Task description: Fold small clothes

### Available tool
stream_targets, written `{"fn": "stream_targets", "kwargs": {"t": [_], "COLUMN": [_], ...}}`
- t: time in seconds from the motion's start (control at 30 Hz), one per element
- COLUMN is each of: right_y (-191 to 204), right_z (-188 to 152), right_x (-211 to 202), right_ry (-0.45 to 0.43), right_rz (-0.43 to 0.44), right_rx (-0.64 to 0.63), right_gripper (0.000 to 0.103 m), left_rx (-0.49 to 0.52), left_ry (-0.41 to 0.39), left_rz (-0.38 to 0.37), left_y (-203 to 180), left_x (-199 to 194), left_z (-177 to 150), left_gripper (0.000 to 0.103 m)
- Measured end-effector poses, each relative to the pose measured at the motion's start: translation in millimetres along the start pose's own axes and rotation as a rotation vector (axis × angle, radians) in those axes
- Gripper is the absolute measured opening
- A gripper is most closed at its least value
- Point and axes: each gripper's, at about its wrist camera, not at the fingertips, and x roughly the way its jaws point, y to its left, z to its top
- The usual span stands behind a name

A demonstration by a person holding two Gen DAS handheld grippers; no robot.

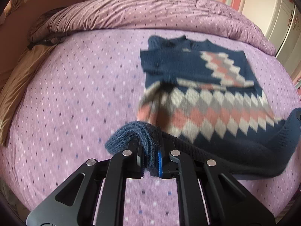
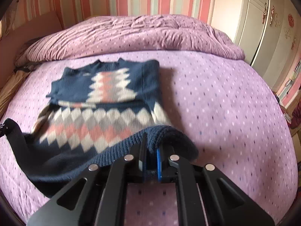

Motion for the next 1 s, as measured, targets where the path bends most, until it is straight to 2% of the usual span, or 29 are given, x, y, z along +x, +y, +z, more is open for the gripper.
{"fn": "stream_targets", "kwargs": {"t": [0.33,0.63,0.8,1.0], "right_y": [7,19,8,-6], "right_z": [54,119,154,181], "right_x": [40,84,123,175], "right_ry": [-0.065,-0.16,-0.136,-0.096], "right_rz": [-0.005,-0.027,-0.034,-0.026], "right_rx": [-0.057,-0.119,-0.076,-0.005], "right_gripper": [0.008,0.008,0.008,0.008], "left_rx": [0.017,0.043,0.004,0.059], "left_ry": [-0.087,-0.176,-0.182,-0.172], "left_rz": [0.016,0.039,0.018,0.022], "left_y": [-1,1,8,-10], "left_x": [30,57,76,121], "left_z": [66,124,167,213], "left_gripper": [0.008,0.008,0.008,0.008]}}
